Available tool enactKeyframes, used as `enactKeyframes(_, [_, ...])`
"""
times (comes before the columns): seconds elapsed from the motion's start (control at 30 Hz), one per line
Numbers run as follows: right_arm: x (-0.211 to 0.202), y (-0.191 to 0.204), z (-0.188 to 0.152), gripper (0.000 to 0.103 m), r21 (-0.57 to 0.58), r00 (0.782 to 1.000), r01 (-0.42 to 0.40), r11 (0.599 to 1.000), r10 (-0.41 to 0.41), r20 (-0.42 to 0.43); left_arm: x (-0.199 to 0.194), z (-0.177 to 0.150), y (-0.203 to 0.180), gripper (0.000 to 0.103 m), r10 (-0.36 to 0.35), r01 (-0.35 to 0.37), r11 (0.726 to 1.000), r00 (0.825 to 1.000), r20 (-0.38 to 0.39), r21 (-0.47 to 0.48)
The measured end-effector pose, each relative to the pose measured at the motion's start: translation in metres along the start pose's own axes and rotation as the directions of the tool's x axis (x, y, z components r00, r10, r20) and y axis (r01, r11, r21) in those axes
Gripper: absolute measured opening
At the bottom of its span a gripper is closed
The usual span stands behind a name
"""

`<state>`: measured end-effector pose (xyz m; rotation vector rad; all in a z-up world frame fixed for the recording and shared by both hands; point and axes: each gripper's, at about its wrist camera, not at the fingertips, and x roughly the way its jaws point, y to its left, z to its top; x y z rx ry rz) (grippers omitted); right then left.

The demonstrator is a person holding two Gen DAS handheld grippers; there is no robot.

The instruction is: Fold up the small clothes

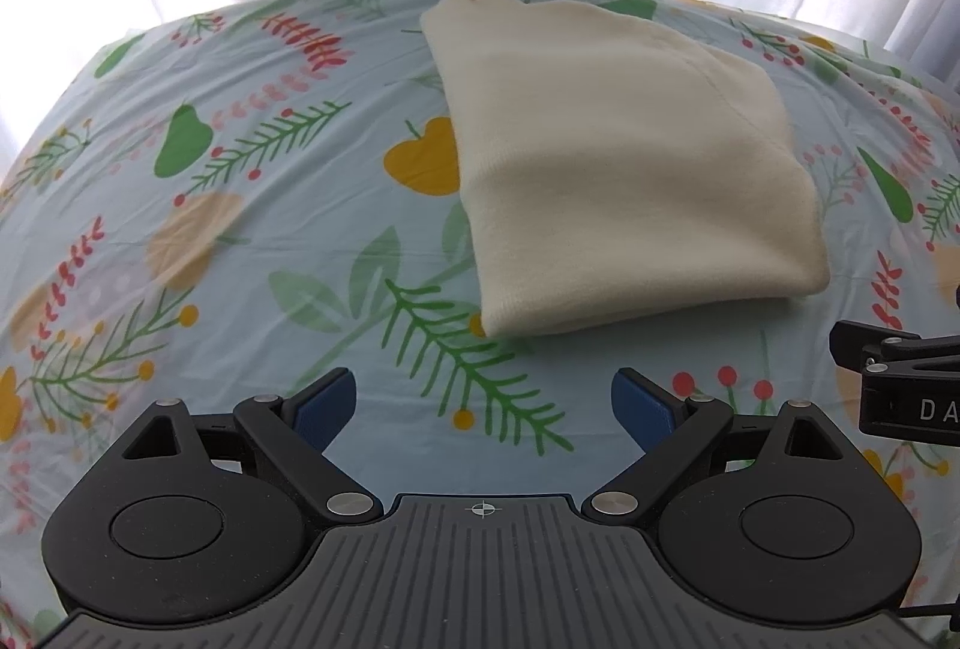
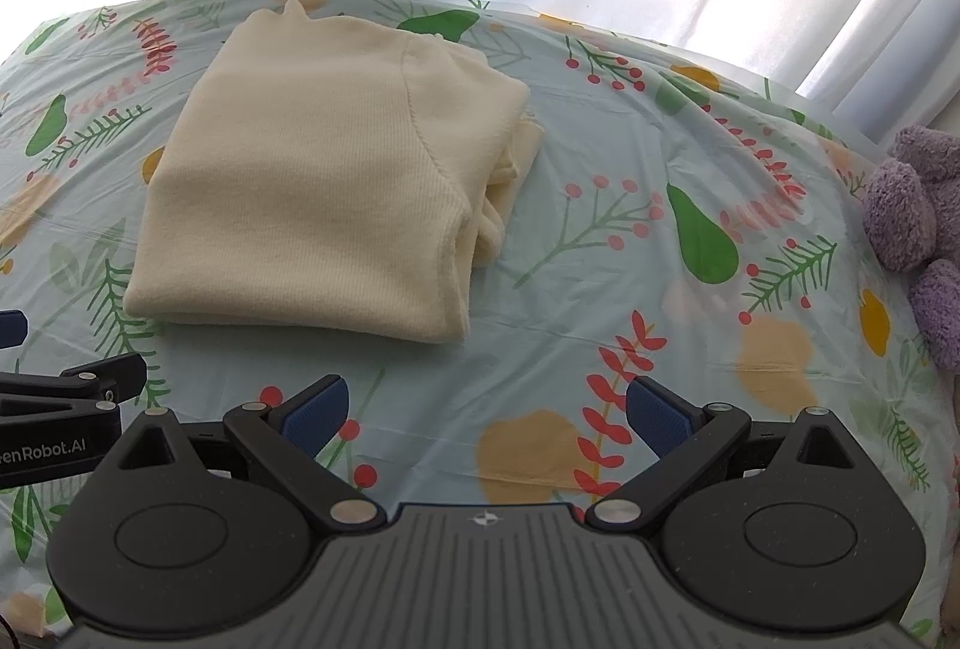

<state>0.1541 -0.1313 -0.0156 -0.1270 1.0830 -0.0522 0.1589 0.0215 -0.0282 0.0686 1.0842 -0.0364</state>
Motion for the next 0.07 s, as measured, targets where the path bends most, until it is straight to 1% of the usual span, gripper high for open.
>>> enactKeyframes(0.07, [-0.0001,0.0002,0.0000,0.099,0.000,1.000,0.000,1.000,0.000,0.000,-0.0001,-0.0001,-0.0002,0.096,-0.003,0.003,1.000,1.000,0.000,0.002])
